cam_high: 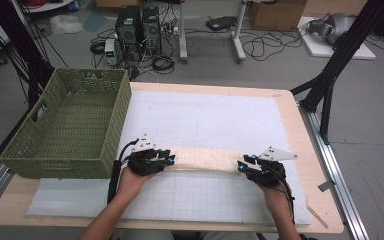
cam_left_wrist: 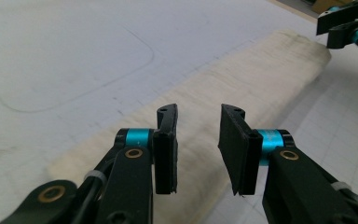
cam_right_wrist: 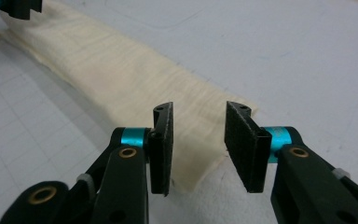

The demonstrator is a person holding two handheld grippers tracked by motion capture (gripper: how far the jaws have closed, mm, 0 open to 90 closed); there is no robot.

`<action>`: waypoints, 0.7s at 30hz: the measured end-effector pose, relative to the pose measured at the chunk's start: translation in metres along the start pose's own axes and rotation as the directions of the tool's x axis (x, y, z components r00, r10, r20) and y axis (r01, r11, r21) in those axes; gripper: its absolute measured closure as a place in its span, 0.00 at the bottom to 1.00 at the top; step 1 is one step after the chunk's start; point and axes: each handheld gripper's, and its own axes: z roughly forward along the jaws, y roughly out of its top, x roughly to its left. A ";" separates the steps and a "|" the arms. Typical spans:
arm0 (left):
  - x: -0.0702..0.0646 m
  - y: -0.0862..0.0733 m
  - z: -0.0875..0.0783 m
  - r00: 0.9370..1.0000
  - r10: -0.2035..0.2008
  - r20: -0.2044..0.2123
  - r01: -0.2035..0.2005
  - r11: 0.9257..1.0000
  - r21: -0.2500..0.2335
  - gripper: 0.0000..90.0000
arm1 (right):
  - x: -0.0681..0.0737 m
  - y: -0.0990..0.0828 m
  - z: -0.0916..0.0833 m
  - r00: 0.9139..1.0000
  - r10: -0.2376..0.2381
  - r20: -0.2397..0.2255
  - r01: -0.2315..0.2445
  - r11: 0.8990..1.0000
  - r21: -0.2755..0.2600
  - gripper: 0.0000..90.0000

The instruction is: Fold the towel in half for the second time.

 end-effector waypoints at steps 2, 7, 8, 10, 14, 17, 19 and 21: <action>0.000 -0.002 0.005 1.000 0.006 -0.005 -0.006 1.000 0.026 0.75 | 0.002 -0.001 0.005 1.000 -0.010 -0.013 0.011 1.000 0.024 0.70; -0.001 -0.008 0.011 0.996 0.070 -0.057 -0.063 0.990 0.130 0.77 | 0.004 -0.005 0.014 1.000 -0.014 -0.025 0.016 0.997 0.077 0.70; -0.001 -0.009 0.011 0.995 0.084 -0.060 -0.076 0.988 0.134 0.78 | 0.004 -0.006 0.015 1.000 -0.016 -0.024 0.018 0.996 0.084 0.70; -0.003 -0.009 0.011 0.992 0.101 -0.075 -0.090 0.986 0.139 0.79 | 0.003 -0.008 0.016 1.000 -0.014 -0.023 0.016 0.995 0.096 0.70; -0.004 -0.010 0.009 0.988 0.123 -0.089 -0.109 0.983 0.145 0.81 | 0.002 -0.008 0.016 1.000 -0.023 0.006 0.022 0.992 0.125 0.71; -0.001 -0.011 0.006 0.988 0.113 -0.101 -0.098 0.985 0.139 0.81 | 0.002 -0.008 0.015 1.000 -0.025 0.007 0.024 0.992 0.122 0.70; 0.002 -0.011 0.001 0.989 0.098 -0.114 -0.083 0.988 0.133 0.80 | 0.001 -0.008 0.011 1.000 -0.015 0.006 0.015 0.994 0.110 0.69; 0.006 -0.011 -0.006 0.990 0.075 -0.119 -0.063 0.993 0.101 0.77 | -0.002 -0.006 0.006 1.000 -0.011 0.007 0.010 0.996 0.084 0.69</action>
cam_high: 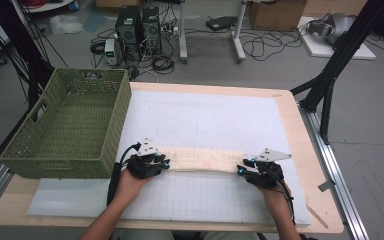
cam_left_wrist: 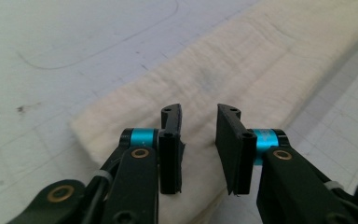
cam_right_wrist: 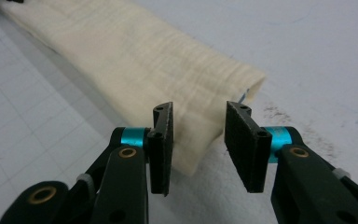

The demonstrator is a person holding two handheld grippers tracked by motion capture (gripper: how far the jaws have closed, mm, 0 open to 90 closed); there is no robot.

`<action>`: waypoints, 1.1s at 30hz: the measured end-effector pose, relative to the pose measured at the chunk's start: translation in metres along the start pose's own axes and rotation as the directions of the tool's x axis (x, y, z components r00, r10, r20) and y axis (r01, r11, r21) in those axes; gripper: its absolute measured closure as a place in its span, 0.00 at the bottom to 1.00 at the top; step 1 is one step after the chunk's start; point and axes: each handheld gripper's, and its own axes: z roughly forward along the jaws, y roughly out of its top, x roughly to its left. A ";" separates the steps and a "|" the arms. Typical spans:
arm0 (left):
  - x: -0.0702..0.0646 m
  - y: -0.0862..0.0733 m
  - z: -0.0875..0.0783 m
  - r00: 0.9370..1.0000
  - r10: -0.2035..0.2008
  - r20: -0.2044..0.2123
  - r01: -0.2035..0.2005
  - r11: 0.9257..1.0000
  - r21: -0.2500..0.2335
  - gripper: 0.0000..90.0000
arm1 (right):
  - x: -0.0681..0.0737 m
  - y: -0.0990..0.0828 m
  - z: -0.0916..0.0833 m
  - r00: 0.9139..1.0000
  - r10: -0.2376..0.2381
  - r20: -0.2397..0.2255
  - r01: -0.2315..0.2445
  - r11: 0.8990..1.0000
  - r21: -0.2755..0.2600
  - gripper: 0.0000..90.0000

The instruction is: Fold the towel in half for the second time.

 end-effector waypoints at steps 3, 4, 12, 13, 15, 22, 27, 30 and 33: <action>0.008 0.001 -0.012 0.999 -0.034 -0.003 0.034 0.997 -0.076 0.70 | -0.005 0.001 -0.010 1.000 0.020 0.012 -0.019 0.999 -0.050 0.68; 0.010 0.002 -0.016 0.999 -0.042 -0.004 0.042 0.994 -0.097 0.69 | -0.006 0.002 -0.014 1.000 0.023 0.014 -0.023 0.998 -0.061 0.67; 0.017 0.005 -0.033 0.997 -0.079 0.029 0.083 0.970 -0.228 0.45 | -0.012 0.005 -0.035 0.996 0.051 0.072 -0.040 0.989 -0.142 0.45; 0.017 0.005 -0.033 0.997 -0.078 0.027 0.082 0.968 -0.238 0.42 | -0.013 0.005 -0.036 0.995 0.051 0.085 -0.038 0.988 -0.151 0.42; 0.017 0.006 -0.035 0.995 -0.093 0.027 0.097 0.958 -0.268 0.32 | -0.013 0.005 -0.039 0.994 0.053 0.097 -0.037 0.986 -0.159 0.35; 0.015 0.008 -0.041 0.994 -0.103 0.031 0.108 0.944 -0.312 0.20 | -0.006 -0.004 -0.048 0.993 0.042 0.112 -0.030 0.994 -0.101 0.23; 0.013 0.010 -0.042 0.996 -0.082 0.046 0.093 0.943 -0.321 0.20 | -0.009 -0.010 -0.056 0.989 0.064 0.133 -0.045 0.989 -0.143 0.13; 0.014 0.010 -0.043 0.995 -0.084 0.049 0.095 0.942 -0.322 0.20 | -0.012 -0.010 -0.057 0.988 0.056 0.142 -0.034 0.987 -0.154 0.13; 0.014 0.010 -0.042 0.996 -0.075 0.043 0.085 0.946 -0.313 0.20 | -0.012 -0.011 -0.055 0.988 0.048 0.144 -0.028 0.989 -0.143 0.13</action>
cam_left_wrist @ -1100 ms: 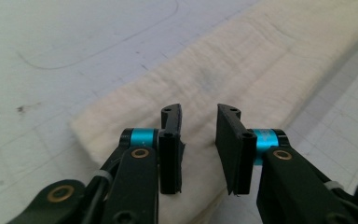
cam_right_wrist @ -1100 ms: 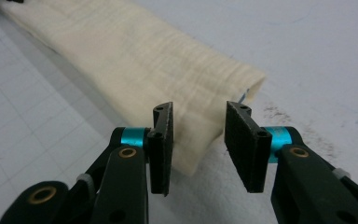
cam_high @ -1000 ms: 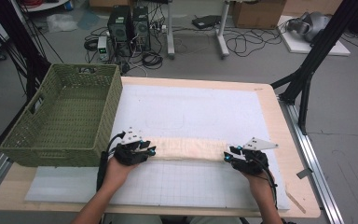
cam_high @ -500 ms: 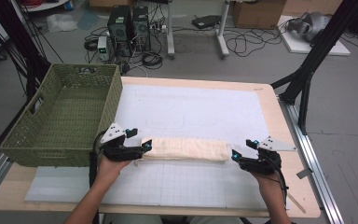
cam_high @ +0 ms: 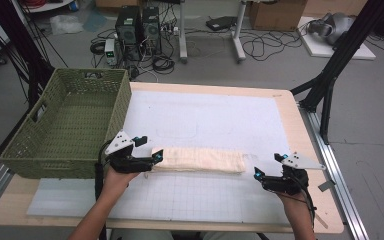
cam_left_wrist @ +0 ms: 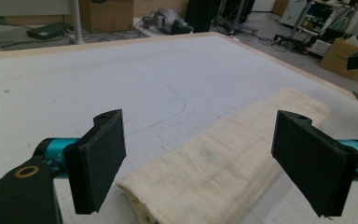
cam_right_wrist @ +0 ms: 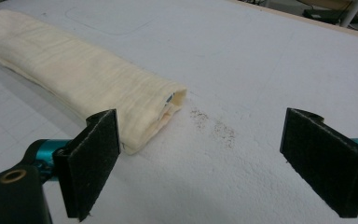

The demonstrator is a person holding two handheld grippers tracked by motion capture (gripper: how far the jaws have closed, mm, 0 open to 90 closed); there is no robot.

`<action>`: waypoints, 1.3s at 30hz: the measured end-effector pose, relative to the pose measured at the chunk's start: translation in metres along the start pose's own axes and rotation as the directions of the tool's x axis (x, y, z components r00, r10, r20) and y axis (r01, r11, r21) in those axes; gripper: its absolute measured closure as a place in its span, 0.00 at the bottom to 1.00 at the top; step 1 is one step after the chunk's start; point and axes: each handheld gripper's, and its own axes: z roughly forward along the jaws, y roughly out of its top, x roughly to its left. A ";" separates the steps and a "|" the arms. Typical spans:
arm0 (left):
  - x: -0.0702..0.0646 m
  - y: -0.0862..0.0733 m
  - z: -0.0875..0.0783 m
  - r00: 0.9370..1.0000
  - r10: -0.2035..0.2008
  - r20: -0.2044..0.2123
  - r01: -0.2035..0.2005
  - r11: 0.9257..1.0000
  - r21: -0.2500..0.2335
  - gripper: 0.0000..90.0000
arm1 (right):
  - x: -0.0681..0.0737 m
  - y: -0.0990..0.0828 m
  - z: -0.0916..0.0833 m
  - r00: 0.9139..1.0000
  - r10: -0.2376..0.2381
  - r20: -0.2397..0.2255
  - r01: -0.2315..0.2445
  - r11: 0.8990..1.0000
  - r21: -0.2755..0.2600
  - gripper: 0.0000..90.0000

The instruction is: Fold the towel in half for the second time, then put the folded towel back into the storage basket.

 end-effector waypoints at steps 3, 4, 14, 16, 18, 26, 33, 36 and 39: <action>-0.001 0.000 0.000 1.000 0.002 0.000 -0.002 1.000 -0.005 0.20 | 0.000 0.001 0.000 1.000 -0.010 -0.002 0.010 1.000 -0.002 0.13; 0.000 0.000 0.000 1.000 0.004 -0.003 -0.004 1.000 -0.005 0.20 | 0.000 0.001 0.000 1.000 -0.012 0.002 0.012 1.000 -0.006 0.13; 0.002 0.000 -0.001 1.000 0.002 -0.015 -0.002 1.000 0.001 0.20 | -0.001 0.002 0.001 1.000 -0.013 0.011 0.013 1.000 -0.011 0.13; 0.003 0.000 -0.001 1.000 -0.002 -0.018 0.002 1.000 0.004 0.20 | 0.000 0.003 0.001 1.000 -0.019 0.012 0.020 1.000 -0.010 0.13; 0.003 -0.001 -0.001 1.000 -0.003 -0.019 0.003 1.000 0.009 0.20 | 0.000 0.003 0.001 1.000 -0.023 0.007 0.023 1.000 -0.013 0.13; 0.004 -0.001 -0.001 1.000 -0.008 -0.016 0.008 1.000 0.017 0.20 | 0.000 0.002 0.001 1.000 -0.021 0.005 0.021 1.000 -0.012 0.13; 0.004 -0.005 0.002 1.000 -0.016 -0.012 0.016 0.999 0.046 0.20 | 0.001 0.002 0.003 1.000 -0.006 -0.005 0.006 1.000 -0.018 0.13; 0.005 -0.007 0.004 0.999 -0.027 -0.018 0.028 0.997 0.078 0.20 | 0.002 0.002 0.004 1.000 -0.013 -0.012 0.013 1.000 -0.011 0.13; 0.004 -0.009 0.006 0.998 -0.038 -0.040 0.042 0.995 0.096 0.20 | 0.003 0.002 0.005 1.000 -0.027 -0.014 0.027 1.000 -0.007 0.13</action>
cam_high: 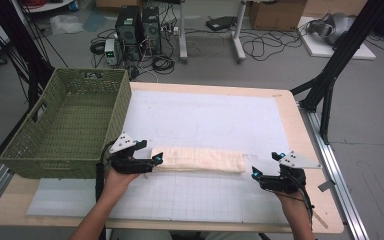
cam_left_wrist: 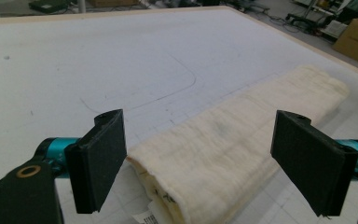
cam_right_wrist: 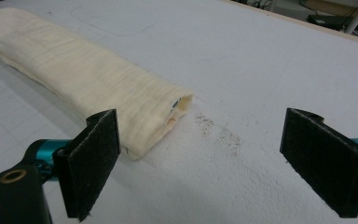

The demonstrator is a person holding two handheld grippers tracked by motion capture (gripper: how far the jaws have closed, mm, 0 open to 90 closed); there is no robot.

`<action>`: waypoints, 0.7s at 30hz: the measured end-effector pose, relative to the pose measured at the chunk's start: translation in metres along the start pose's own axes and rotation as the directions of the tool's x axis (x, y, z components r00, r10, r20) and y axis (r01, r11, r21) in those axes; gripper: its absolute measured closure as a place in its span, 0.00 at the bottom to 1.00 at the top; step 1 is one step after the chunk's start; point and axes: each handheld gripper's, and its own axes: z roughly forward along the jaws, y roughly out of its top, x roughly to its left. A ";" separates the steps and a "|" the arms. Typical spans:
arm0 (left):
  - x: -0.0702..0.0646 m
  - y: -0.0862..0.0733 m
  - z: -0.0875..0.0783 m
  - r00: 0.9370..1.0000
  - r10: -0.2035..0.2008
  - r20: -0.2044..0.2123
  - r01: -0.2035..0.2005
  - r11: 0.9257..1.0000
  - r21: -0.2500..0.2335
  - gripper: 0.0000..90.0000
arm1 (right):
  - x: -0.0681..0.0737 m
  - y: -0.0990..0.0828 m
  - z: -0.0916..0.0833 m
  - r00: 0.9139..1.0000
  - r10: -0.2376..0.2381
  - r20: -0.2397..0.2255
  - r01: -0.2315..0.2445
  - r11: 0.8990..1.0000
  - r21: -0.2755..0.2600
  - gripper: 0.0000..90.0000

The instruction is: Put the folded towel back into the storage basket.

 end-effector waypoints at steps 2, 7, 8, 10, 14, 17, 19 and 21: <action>-0.001 -0.001 0.001 1.000 -0.003 -0.010 0.003 1.000 0.016 0.20 | 0.000 -0.001 -0.001 1.000 0.002 0.001 -0.002 1.000 -0.004 0.13; 0.003 -0.005 0.002 0.999 -0.034 -0.037 0.037 0.997 0.065 0.22 | 0.000 -0.002 -0.001 1.000 0.008 -0.001 -0.008 1.000 0.004 0.13; 0.004 -0.006 0.003 0.998 -0.037 -0.042 0.040 0.996 0.074 0.23 | 0.000 -0.002 -0.001 1.000 0.001 -0.001 -0.001 1.000 0.003 0.13; 0.006 -0.008 0.004 0.998 -0.041 -0.049 0.046 0.994 0.094 0.26 | 0.001 -0.001 0.001 1.000 0.002 -0.006 -0.002 1.000 0.007 0.13; 0.009 -0.011 0.005 0.997 -0.046 -0.066 0.054 0.990 0.130 0.32 | 0.003 -0.001 0.004 1.000 -0.006 -0.016 0.006 1.000 0.012 0.13; 0.009 -0.013 0.006 0.996 -0.051 -0.074 0.062 0.986 0.156 0.36 | 0.004 -0.001 0.004 1.000 -0.003 -0.018 0.003 1.000 0.014 0.13; 0.009 -0.014 0.008 0.996 -0.051 -0.072 0.062 0.983 0.171 0.39 | 0.003 -0.001 0.004 1.000 -0.005 -0.017 0.005 1.000 0.015 0.13; 0.009 -0.016 0.009 0.996 -0.052 -0.076 0.066 0.979 0.191 0.41 | 0.004 -0.002 0.004 1.000 0.003 -0.020 -0.003 1.000 0.018 0.13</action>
